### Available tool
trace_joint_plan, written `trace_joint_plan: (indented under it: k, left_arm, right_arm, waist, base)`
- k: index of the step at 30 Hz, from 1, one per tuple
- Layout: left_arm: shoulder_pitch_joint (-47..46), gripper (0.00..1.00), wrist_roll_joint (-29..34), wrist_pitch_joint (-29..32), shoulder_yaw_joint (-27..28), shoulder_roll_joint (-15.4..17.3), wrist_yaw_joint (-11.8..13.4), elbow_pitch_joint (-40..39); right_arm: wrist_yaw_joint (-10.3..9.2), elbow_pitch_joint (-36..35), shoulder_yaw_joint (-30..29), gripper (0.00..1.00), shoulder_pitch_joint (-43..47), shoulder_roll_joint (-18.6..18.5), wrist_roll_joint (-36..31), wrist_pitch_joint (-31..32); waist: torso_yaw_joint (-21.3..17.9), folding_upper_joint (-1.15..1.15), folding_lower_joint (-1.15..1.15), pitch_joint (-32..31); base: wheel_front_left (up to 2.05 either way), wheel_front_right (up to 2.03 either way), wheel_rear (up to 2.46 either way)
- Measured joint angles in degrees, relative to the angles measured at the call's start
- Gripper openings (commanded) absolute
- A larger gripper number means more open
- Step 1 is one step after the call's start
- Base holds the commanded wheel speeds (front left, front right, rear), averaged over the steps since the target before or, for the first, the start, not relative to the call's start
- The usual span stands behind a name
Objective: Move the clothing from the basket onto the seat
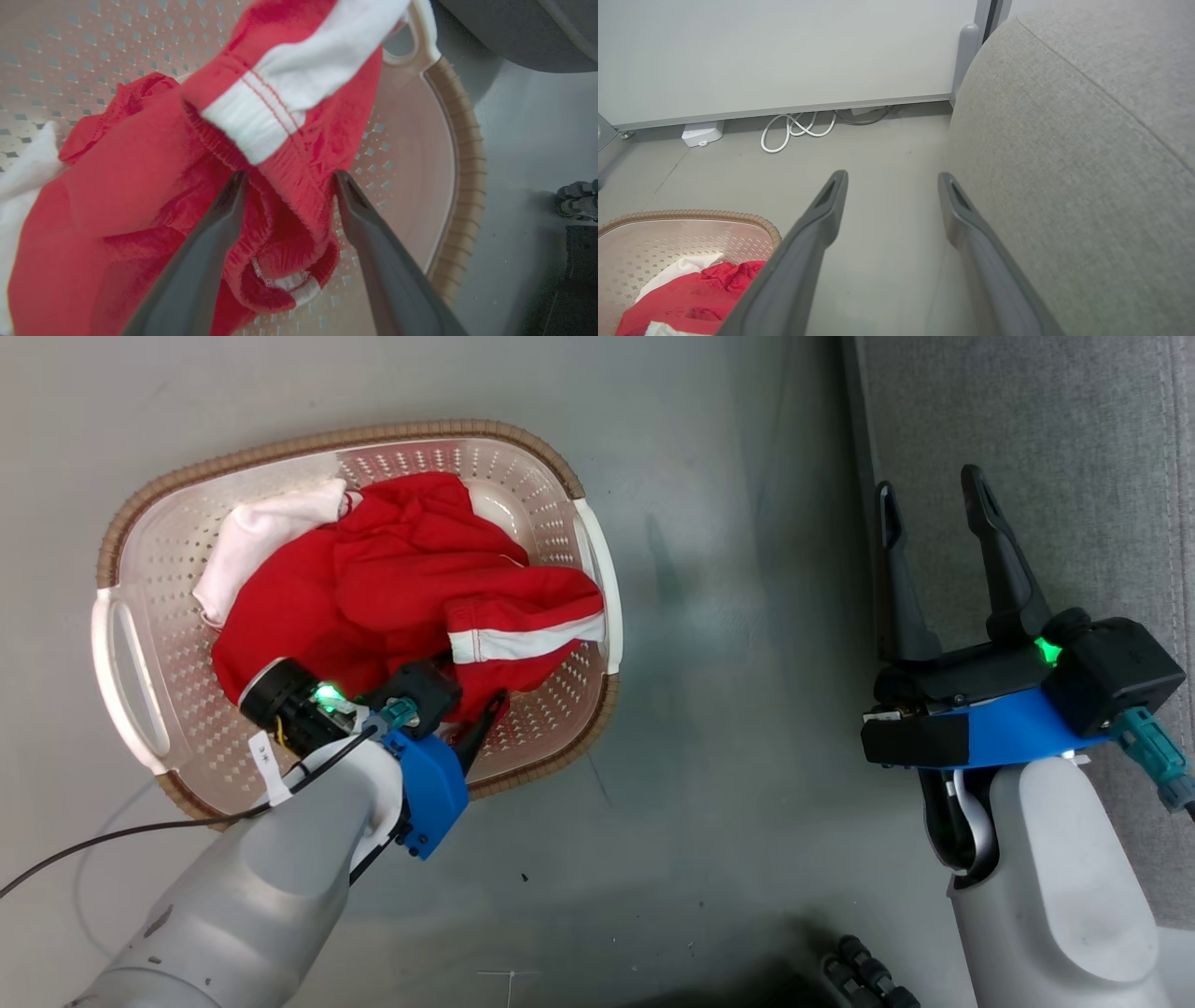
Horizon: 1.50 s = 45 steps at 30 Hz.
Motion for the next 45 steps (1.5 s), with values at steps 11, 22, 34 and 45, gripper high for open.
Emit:
trace_joint_plan:
  k: [11, 22, 34, 45]
  left_arm:
    - [-3.33, 1.00, -3.34, 0.00, -5.25, -0.93, 0.00, -2.14]
    - [-4.41, 0.00, -3.97, 0.00, -7.20, -0.99, 0.00, -3.91]
    - [-0.86, 0.00, -2.05, 0.00, -2.35, -0.93, 0.00, -10.57]
    - [6.28, 0.00, 0.69, 0.00, 6.05, -1.15, 0.00, -16.33]
  right_arm:
    - [0.01, -0.76, 0.03, 1.00, -0.19, 0.00, 0.35, 0.00]
    - [0.01, -0.36, -0.15, 1.00, -0.37, 0.00, 0.37, 0.00]
    - [0.01, 1.87, 0.91, 1.00, 0.14, 0.01, 0.54, 0.00]
    - [0.01, 4.68, 1.56, 1.00, 3.76, 0.01, 0.31, 0.00]
  waist:
    - [-0.37, 0.00, -0.01, 2.42]
    - [-0.02, 0.00, -0.01, 1.97]
    - [1.12, 0.00, -0.01, -4.74]
    - [2.56, 0.00, -0.01, -15.44]
  base:
    - [0.00, 0.00, 0.00]
    - [0.00, 0.00, 0.00]
    - [0.00, 0.00, 0.00]
    - [0.00, 0.00, 0.00]
